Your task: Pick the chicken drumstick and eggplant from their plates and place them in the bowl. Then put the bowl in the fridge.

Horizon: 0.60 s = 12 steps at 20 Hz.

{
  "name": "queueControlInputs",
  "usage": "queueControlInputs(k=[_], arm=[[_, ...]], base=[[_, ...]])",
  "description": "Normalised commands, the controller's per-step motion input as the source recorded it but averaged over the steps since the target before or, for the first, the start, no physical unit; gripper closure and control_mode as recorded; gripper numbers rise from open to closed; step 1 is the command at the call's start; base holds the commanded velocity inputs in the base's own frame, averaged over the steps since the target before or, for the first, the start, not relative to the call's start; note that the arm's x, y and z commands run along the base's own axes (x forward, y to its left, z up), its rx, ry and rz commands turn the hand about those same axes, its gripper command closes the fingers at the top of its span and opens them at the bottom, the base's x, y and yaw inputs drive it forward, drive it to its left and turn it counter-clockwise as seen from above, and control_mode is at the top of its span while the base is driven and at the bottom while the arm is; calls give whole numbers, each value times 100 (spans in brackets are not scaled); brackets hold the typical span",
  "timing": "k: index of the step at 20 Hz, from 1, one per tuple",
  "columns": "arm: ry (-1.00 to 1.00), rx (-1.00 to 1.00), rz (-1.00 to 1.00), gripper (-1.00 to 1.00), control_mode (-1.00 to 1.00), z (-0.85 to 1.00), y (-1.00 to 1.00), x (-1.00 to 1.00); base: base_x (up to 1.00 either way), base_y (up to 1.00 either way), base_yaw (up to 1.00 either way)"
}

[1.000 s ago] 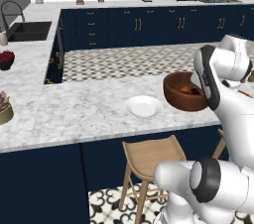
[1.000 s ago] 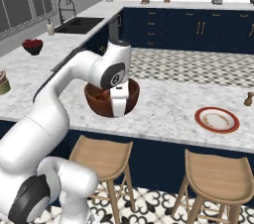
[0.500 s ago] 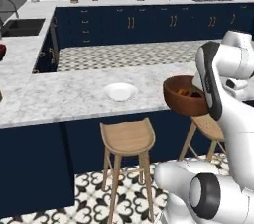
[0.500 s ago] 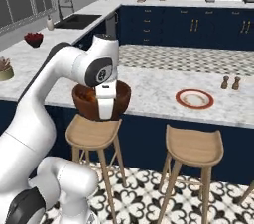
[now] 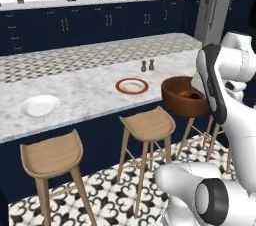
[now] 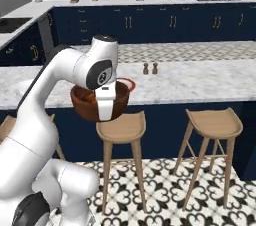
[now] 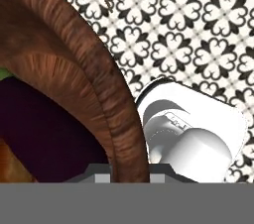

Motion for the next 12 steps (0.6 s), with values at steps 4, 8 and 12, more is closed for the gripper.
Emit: queueControlInputs(k=[4,8,12], arm=[[0,0,0,100,100,0,0,0],[0,0,0,100,100,0,0,0],[0,0,0,100,100,0,0,0]], base=[[0,-32,-81],[0,-35,-85],[0,-31,-86]])
